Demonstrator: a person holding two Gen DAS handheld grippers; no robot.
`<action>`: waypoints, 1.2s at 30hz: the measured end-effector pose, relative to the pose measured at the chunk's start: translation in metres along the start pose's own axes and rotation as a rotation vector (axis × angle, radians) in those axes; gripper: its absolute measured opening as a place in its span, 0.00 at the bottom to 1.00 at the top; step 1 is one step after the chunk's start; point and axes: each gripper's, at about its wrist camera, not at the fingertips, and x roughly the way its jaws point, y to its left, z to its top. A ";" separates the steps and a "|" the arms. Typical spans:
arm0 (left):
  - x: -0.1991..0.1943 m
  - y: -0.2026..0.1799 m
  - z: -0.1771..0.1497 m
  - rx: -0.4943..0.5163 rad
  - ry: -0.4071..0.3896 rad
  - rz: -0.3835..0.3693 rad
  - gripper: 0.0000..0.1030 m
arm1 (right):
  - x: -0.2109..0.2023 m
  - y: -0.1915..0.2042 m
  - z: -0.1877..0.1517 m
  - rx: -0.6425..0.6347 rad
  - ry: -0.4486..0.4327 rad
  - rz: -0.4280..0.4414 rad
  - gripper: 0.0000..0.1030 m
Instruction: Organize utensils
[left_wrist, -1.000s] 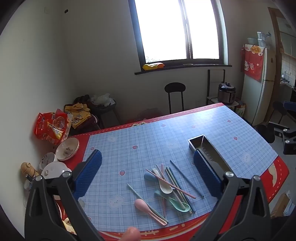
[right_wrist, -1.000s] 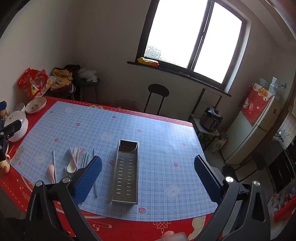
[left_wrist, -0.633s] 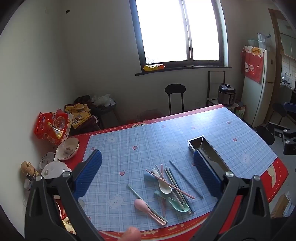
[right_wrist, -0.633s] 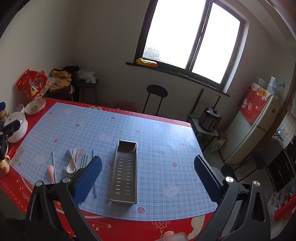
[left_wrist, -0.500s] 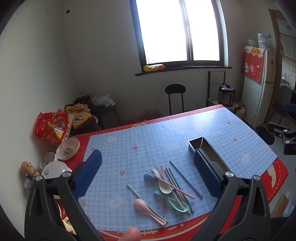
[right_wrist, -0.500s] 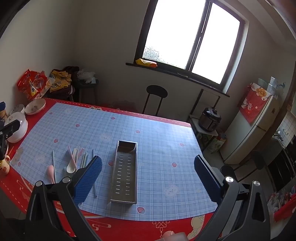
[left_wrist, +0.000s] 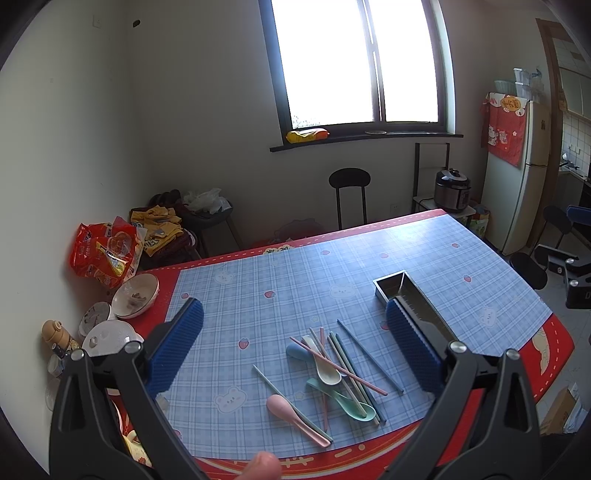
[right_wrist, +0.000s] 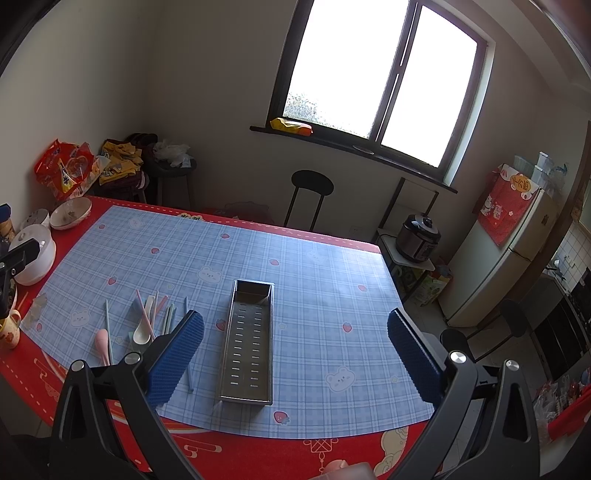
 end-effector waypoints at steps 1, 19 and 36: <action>-0.002 0.001 0.000 0.000 -0.001 -0.001 0.95 | 0.000 -0.001 0.001 0.001 0.001 0.000 0.95; -0.011 0.000 0.003 -0.002 -0.003 -0.004 0.95 | -0.009 -0.009 0.004 0.007 -0.003 -0.008 0.95; -0.011 0.000 0.004 -0.004 -0.002 -0.007 0.95 | -0.010 -0.010 0.005 0.008 -0.002 -0.014 0.95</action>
